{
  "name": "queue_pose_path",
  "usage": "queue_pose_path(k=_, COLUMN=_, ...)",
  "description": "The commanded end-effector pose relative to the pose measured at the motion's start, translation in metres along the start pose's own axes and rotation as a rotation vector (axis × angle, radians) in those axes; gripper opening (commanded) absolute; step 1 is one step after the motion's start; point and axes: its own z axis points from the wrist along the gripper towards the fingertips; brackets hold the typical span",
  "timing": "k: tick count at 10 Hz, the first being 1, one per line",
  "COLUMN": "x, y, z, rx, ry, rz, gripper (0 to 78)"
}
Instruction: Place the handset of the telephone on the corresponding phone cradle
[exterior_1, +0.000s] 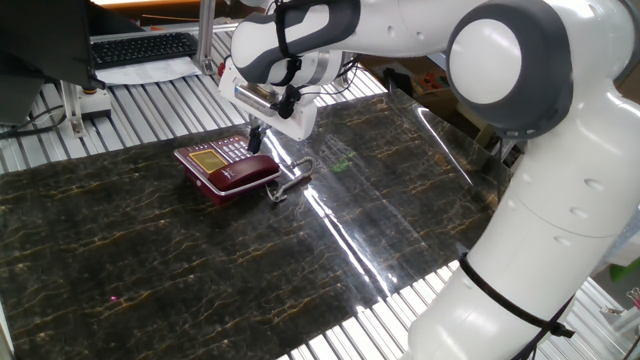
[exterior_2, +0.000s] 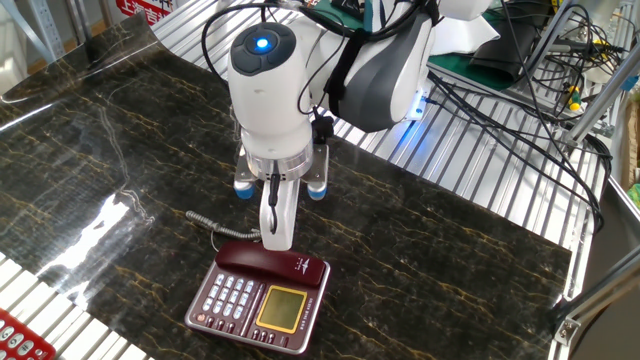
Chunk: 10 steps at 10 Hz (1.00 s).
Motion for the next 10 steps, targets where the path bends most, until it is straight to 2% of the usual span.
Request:
queue_pose_path(k=1, x=-0.0178, y=-0.0139, z=-0.0428, rx=0.148, ry=-0.121, rz=-0.889, gripper=1.1)
queue_pose_path(k=3, x=-0.0177, y=-0.0137, z=-0.0426, rx=0.147, ry=-0.122, rz=-0.897, gripper=1.1)
queue_pose_path(k=4, x=-0.0177, y=-0.0137, z=-0.0426, rx=0.154, ry=-0.126, rz=-0.929, gripper=1.1)
queue_pose_path(k=5, x=-0.0177, y=-0.0137, z=-0.0426, rx=0.173, ry=-0.133, rz=-0.981, gripper=1.1)
queue_pose_path(k=7, x=-0.0177, y=-0.0135, z=-0.0425, rx=0.248, ry=-0.159, rz=-1.144, gripper=1.1)
queue_pose_path(k=8, x=-0.0177, y=-0.0129, z=-0.0421, rx=0.244, ry=-0.165, rz=-1.211, gripper=1.1)
queue_pose_path(k=9, x=-0.0177, y=-0.0124, z=-0.0417, rx=0.234, ry=-0.185, rz=-1.248, gripper=1.1)
queue_pose_path(k=10, x=-0.0176, y=-0.0123, z=-0.0416, rx=0.221, ry=-0.219, rz=-1.275, gripper=1.1)
